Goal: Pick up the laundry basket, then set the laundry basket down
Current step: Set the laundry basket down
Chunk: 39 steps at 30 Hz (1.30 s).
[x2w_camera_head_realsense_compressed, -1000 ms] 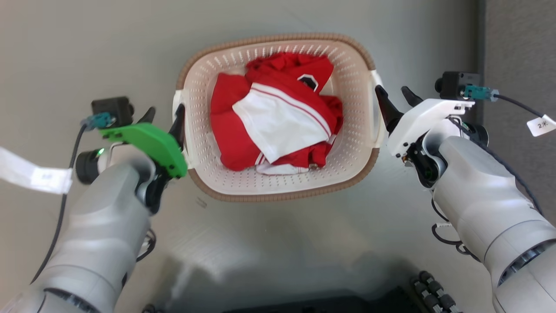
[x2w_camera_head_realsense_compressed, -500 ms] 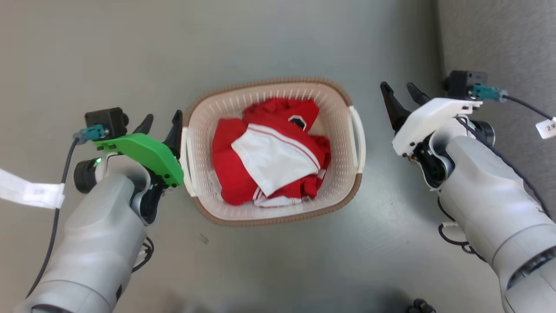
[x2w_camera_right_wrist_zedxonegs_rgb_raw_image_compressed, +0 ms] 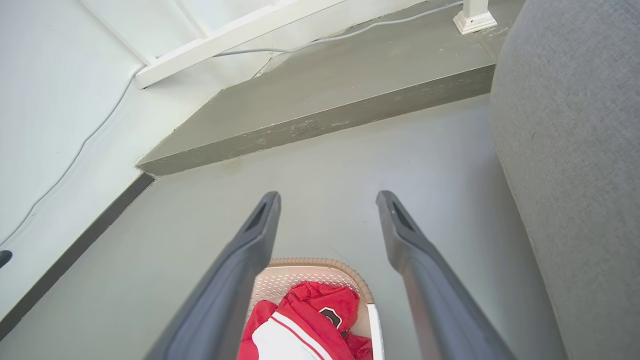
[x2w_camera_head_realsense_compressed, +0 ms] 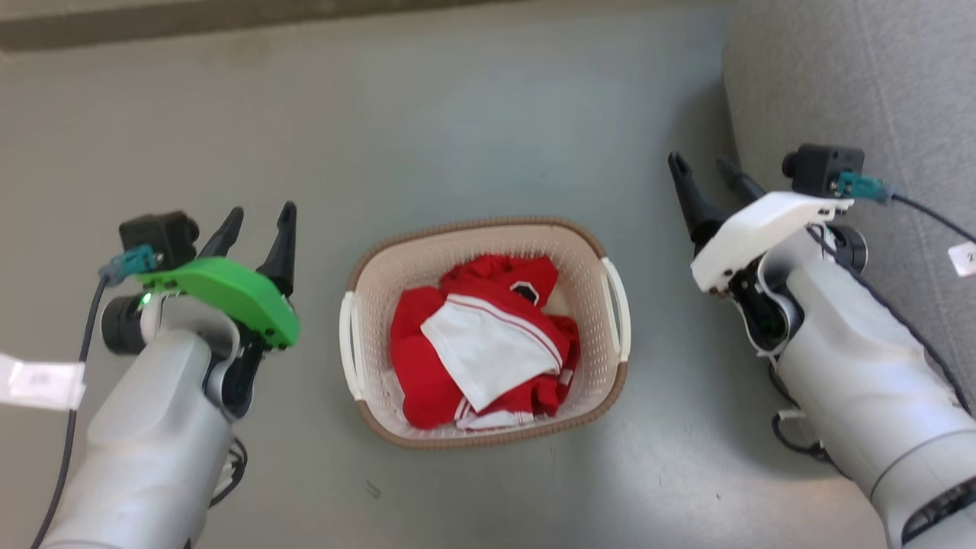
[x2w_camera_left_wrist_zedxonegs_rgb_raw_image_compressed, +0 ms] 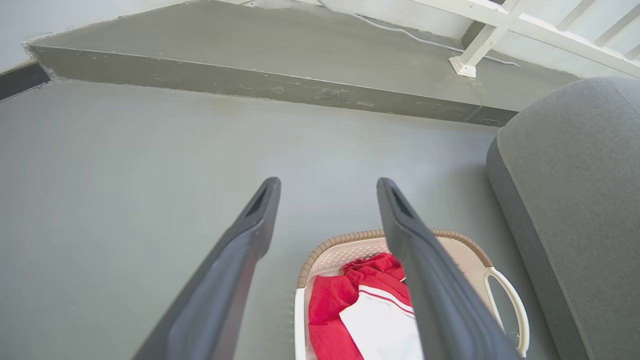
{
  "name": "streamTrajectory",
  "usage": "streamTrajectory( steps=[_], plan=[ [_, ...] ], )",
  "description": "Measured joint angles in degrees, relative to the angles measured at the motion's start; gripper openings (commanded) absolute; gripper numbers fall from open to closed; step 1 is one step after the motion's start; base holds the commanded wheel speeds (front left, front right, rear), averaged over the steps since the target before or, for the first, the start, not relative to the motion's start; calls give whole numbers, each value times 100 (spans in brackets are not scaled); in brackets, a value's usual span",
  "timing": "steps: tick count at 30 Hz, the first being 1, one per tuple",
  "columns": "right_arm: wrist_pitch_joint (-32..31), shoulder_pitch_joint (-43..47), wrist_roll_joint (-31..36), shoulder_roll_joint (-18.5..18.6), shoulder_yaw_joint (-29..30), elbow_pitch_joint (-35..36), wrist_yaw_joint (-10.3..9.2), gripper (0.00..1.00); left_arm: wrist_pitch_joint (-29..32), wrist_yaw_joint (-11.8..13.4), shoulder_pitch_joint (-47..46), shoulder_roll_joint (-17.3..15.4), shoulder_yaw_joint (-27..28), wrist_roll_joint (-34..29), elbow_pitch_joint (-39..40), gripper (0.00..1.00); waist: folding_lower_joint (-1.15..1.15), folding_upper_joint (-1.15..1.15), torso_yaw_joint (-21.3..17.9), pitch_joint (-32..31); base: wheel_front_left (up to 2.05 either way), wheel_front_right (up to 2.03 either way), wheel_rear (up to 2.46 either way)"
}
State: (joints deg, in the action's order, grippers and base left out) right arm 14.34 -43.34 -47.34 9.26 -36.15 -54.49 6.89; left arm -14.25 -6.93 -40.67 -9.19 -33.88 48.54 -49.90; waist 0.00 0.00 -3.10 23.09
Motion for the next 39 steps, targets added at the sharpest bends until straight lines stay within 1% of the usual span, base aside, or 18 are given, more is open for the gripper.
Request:
streamTrajectory(
  steps=[3, 6, 7, 9, 11, 13, 15, 18, 23, 30, 31, 33, 36, 39],
  plan=[
    [0, 255, 170, 12, 104, 169, -44, 100, 0, 41, 266, -68, 200, -118, 234, 100, 0, 0, 7, -247, 0, 0, 0],
    [0, 556, 297, 38, 247, 350, -55, 100, 0, 98, 492, -64, 379, -359, 497, 100, 0, 0, 18, -498, 0, 0, 0],
    [0, 649, 334, 49, 307, 437, -97, 100, 0, 123, 567, -59, 456, -421, 613, 100, 0, 0, 22, -579, 0, 0, 0],
    [0, 814, 419, 64, 441, 602, -102, 100, 0, 208, 714, -53, 616, -521, 839, 100, 0, 0, 34, -745, 0, 0, 0],
    [0, 984, 463, 55, 583, 748, -107, 100, 0, 271, 889, -54, 749, -769, 1055, 100, 0, 0, 46, -909, 0, 0, 0],
    [0, 1167, 524, 57, 723, 901, -182, 100, 0, 344, 1110, -43, 886, -879, 1267, 100, 0, 0, 59, -1074, 0, 0, 0],
    [0, 1343, 612, 59, 831, 1065, -197, 100, 0, 404, 1355, -24, 1016, -1044, 1448, 100, 0, 0, 73, -1240, 0, 0, 0],
    [0, 1555, 790, 34, 942, 1377, -227, 100, 0, 486, 1700, 26, 1206, -1173, 1762, 100, 0, 0, 92, -1477, 0, 0, 0],
    [1, 1794, 1096, 20, 1295, 2059, -300, 100, -1, 544, 2078, 68, 1578, -1502, 2366, 100, 0, 0, 114, -1801, 0, 0, 0],
    [1, 2391, 1543, 15, 1672, 2718, -424, 100, -2, 605, 2714, 123, 1965, -1826, 2994, 100, 0, 0, 103, -2082, 0, 0, 0],
    [1, 2457, 1607, 12, 1718, 2793, -456, 100, -2, 648, 2786, 133, 2040, -1855, 3085, 100, 0, 0, 99, -2101, 0, 0, 0],
    [2, 2578, 1688, 4, 1823, 2963, -465, 100, -16, 664, 2904, 160, 2178, -1878, 3247, 100, 0, 0, 90, -2130, 0, 0, 0],
    [8, 2774, 1802, -25, 1963, 3179, -549, 100, -16, 643, 3072, 291, 2265, -1908, 3409, 100, 0, 0, 92, -2160, 0, 0, 0],
    [9, 2989, 1952, -63, 2026, 3319, -549, 100, -16, 638, 3241, 391, 2293, -2003, 3575, 100, 0, 0, 113, -2179, 0, 0, 0]
  ],
)
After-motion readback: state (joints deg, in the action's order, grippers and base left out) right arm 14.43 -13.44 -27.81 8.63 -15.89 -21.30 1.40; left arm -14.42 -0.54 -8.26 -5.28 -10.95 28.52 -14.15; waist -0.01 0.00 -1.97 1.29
